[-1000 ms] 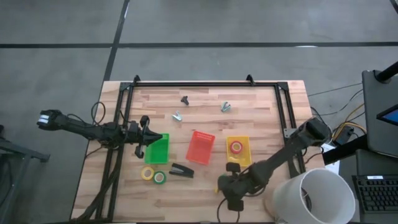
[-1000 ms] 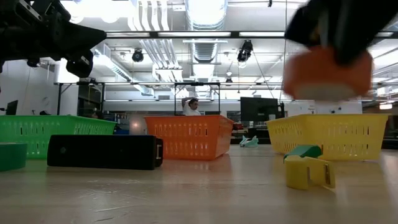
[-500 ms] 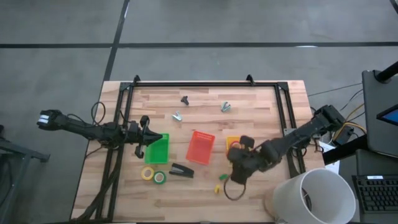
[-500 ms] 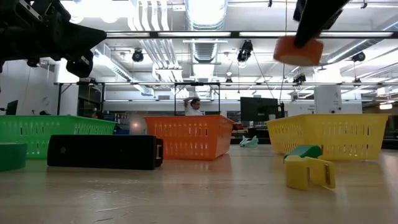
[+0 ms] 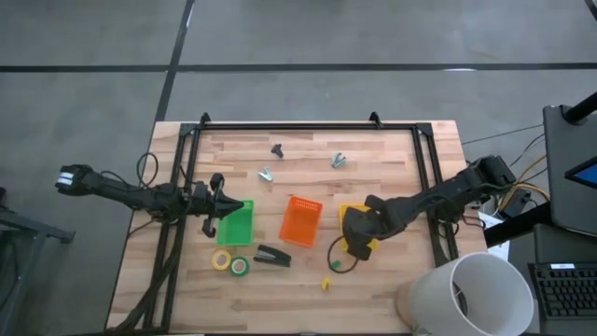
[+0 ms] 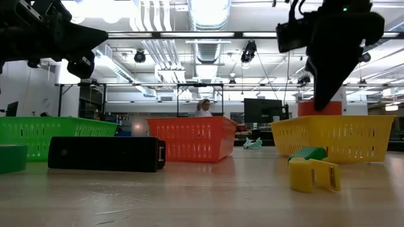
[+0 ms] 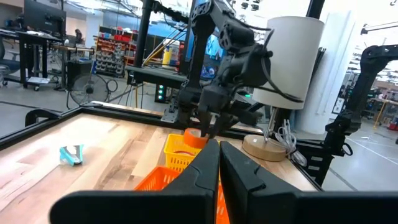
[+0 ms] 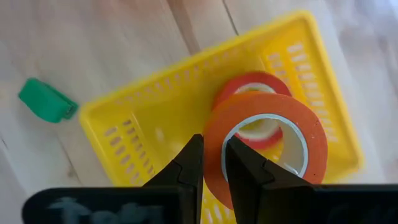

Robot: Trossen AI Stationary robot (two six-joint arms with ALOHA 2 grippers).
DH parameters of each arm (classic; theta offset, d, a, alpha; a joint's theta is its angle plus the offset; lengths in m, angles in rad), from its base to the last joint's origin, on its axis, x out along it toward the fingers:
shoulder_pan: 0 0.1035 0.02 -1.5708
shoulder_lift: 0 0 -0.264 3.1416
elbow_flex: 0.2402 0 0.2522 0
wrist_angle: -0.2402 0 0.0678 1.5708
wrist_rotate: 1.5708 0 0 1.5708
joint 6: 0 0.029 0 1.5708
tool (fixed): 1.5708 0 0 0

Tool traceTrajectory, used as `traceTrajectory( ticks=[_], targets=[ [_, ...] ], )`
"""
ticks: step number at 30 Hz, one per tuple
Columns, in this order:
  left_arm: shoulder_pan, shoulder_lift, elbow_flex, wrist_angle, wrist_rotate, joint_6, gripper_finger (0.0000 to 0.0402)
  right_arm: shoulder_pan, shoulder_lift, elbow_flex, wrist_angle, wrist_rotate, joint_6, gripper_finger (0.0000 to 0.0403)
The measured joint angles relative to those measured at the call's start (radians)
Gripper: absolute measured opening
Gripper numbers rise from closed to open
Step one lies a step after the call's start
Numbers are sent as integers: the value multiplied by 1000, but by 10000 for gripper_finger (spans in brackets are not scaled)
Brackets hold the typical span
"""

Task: Pick and place Stapler, Stapler remover, tape
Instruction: Put the orange tape into the yellow bin

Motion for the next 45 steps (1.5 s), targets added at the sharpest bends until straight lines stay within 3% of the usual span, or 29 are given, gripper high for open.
traceTrajectory(
  ticks=[4, 45],
  targets=[
    [0, 0, 0, 0, 0, 0, 16, -14, 0, -32, 85, -11, -36, 45],
    [0, 0, 0, 0, 0, 0, 16, -72, 0, -116, 148, -1, -65, 54]
  ],
)
